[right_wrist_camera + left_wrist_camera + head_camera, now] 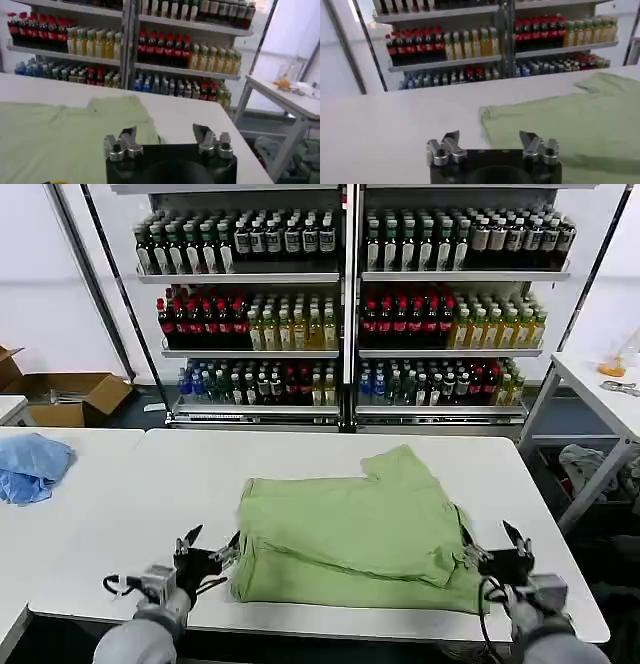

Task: Fold and organize the clothes.

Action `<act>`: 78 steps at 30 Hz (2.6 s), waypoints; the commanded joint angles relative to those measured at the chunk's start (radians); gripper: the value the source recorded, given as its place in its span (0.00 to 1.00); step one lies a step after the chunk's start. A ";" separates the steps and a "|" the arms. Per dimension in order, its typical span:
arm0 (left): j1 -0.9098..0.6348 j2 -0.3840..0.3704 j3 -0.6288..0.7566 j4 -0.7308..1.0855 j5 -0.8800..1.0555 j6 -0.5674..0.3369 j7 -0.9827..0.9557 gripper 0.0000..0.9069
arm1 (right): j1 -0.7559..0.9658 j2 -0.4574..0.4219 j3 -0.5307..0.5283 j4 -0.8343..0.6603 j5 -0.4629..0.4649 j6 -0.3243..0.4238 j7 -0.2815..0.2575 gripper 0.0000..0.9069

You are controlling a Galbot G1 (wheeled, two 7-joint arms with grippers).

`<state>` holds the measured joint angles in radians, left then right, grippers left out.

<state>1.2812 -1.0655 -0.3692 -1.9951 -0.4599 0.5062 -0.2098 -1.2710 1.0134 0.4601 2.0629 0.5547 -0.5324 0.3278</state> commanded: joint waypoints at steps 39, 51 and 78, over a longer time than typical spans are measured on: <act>-0.655 -0.110 0.375 0.683 -0.164 0.070 -0.090 0.07 | 0.868 0.283 -0.394 -1.099 0.102 -0.017 -0.105 0.29; -0.616 -0.100 0.346 0.640 -0.241 0.070 -0.066 0.06 | 0.840 0.279 -0.393 -1.077 0.112 -0.005 -0.128 0.00; -0.385 0.042 0.180 0.211 -0.447 0.021 -0.023 0.06 | 0.480 0.098 -0.245 -0.379 0.134 0.045 -0.120 0.00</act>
<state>0.7846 -1.0742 -0.1304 -1.5839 -0.8402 0.5345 -0.2396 -0.6485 1.1669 0.1503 1.4109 0.6839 -0.4925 0.2071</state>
